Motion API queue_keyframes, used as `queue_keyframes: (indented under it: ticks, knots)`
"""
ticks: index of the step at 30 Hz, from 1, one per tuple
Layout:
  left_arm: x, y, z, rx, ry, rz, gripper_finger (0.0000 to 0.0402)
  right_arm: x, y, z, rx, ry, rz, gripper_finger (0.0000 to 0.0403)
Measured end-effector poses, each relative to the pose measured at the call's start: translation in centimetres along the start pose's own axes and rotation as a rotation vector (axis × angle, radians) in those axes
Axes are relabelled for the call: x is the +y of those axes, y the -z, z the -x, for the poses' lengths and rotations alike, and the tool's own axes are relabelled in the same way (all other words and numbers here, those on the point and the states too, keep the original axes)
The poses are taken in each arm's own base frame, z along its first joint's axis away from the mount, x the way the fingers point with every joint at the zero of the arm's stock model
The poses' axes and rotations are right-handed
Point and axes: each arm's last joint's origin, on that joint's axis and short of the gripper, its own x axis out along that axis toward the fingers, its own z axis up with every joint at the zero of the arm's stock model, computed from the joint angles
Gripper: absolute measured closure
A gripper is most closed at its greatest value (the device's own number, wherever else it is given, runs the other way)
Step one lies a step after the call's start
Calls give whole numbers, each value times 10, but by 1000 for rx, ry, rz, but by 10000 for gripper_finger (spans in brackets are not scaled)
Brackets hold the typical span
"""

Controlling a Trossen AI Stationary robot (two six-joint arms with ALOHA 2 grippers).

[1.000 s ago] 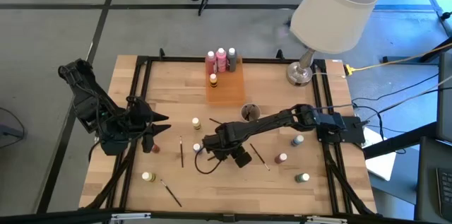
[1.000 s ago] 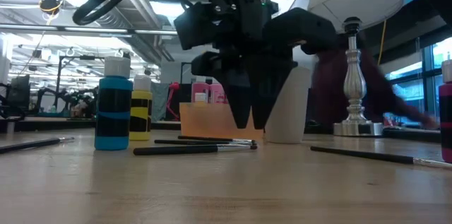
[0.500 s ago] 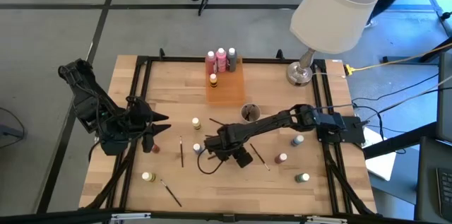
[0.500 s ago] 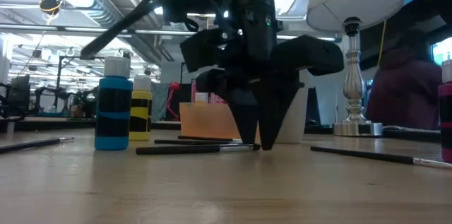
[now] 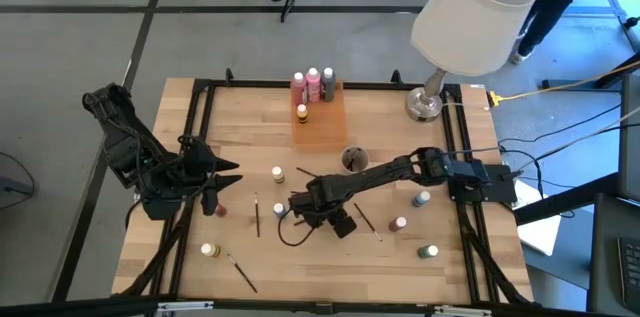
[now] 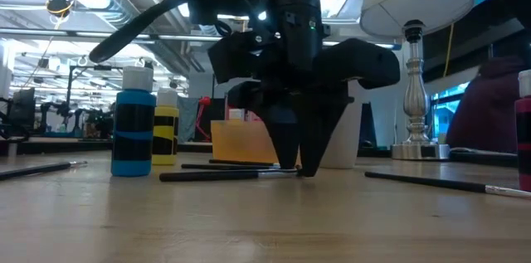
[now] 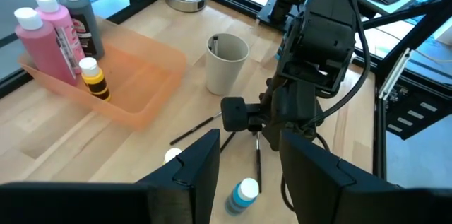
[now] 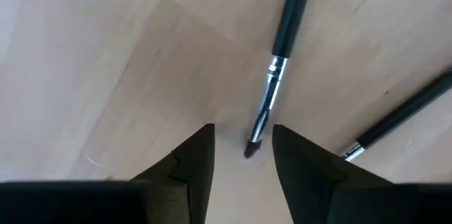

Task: Pick & Place Paint Supplies
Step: Put the black paint brush into the light brown cup

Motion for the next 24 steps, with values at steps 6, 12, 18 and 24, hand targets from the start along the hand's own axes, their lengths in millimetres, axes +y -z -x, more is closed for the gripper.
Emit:
queue_keyframes:
  ticks: [6, 12, 18, 24]
  knots:
    - [0, 0, 0, 2, 1, 1, 258, 1, 4, -9, 2, -4, -17, 257]
    - [0, 0, 0, 2, 1, 0, 258, 2, 7, -16, 5, -5, -43, 257]
    - [0, 0, 0, 2, 1, 1, 258, 2, 7, -17, 9, -8, -44, 257]
    - [0, 0, 0, 2, 1, 6, 258, 1, 8, -17, 10, -9, -47, 263]
